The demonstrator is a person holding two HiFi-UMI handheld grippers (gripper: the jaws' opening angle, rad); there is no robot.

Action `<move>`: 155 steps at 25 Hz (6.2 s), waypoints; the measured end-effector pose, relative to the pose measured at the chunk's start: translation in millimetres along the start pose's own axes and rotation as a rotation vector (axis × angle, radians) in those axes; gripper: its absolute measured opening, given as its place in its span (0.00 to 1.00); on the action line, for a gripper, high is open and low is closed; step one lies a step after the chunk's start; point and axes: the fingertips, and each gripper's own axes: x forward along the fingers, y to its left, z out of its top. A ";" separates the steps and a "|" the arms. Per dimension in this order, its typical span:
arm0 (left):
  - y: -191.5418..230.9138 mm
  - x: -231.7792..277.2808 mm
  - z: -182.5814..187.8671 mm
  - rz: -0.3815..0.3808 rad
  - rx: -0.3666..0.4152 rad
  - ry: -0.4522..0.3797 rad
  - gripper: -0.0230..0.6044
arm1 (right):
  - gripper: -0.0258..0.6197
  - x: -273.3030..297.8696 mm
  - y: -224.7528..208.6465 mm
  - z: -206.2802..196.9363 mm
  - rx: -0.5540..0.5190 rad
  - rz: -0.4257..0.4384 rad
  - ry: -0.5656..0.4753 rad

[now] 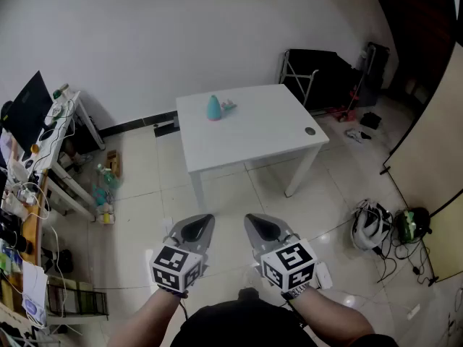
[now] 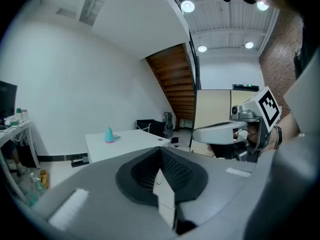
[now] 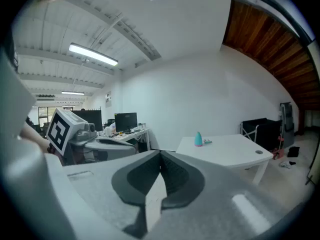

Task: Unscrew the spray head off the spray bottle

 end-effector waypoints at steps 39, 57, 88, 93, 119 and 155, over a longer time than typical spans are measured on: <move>54.4 192.4 42.6 0.086 -0.012 0.041 0.06 | 0.03 92.9 -181.6 31.9 0.016 0.081 0.025; 145.7 241.5 63.6 0.037 -0.043 0.022 0.06 | 0.03 190.0 -205.1 61.9 -0.011 0.038 0.057; 281.6 305.5 74.6 -0.005 -0.029 0.069 0.06 | 0.03 334.0 -243.6 108.2 -0.039 -0.036 0.088; 291.6 323.9 69.3 0.026 -0.031 0.087 0.06 | 0.03 352.2 -263.5 107.8 -0.042 -0.006 0.092; 342.2 439.8 24.2 0.292 -0.164 0.280 0.23 | 0.03 458.1 -401.5 78.0 -0.072 0.232 0.280; 410.0 494.1 -35.0 0.426 -0.239 0.365 0.75 | 0.33 554.3 -424.0 -23.0 -0.722 0.494 0.578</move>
